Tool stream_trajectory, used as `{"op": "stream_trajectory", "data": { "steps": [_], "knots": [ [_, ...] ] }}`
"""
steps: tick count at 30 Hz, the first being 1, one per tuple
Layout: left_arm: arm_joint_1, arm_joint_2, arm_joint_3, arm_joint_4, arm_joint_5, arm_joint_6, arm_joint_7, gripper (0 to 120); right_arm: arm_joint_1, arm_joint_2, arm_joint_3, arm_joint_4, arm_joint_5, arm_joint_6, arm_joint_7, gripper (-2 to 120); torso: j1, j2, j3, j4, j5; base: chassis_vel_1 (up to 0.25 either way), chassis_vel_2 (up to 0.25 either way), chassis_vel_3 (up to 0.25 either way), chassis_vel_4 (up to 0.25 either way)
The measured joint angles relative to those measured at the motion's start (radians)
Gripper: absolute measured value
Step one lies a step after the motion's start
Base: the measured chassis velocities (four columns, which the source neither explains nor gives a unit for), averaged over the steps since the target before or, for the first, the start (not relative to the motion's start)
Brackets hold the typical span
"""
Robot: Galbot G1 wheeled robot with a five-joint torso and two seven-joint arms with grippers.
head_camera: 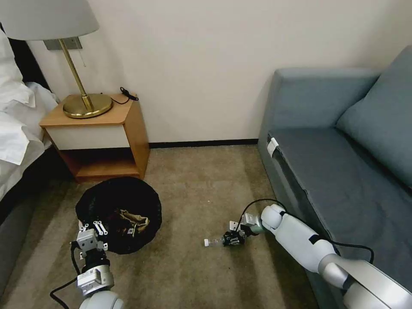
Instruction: Pick up the trash bin, then pick up the garbage on the floor and place it into the trash bin.
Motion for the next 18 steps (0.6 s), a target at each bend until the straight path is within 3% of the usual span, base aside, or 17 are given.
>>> {"op": "stream_trajectory", "data": {
  "steps": [14,18],
  "knots": [
    [0.007,-0.005,-0.001,-0.030,0.003,0.002,0.002,0,0.097,0.000,0.130,0.081,0.265,0.004,0.004,28,0.000,0.000,0.000,0.0000,0.0001,0.000,0.000,0.000,0.000],
    [0.008,-0.011,0.003,-0.033,0.008,0.002,0.002,0,0.102,-0.003,0.126,0.159,0.444,-0.029,0.063,28,0.000,0.000,0.000,0.0000,0.0000,0.000,0.000,0.000,0.000]
  ]
}}
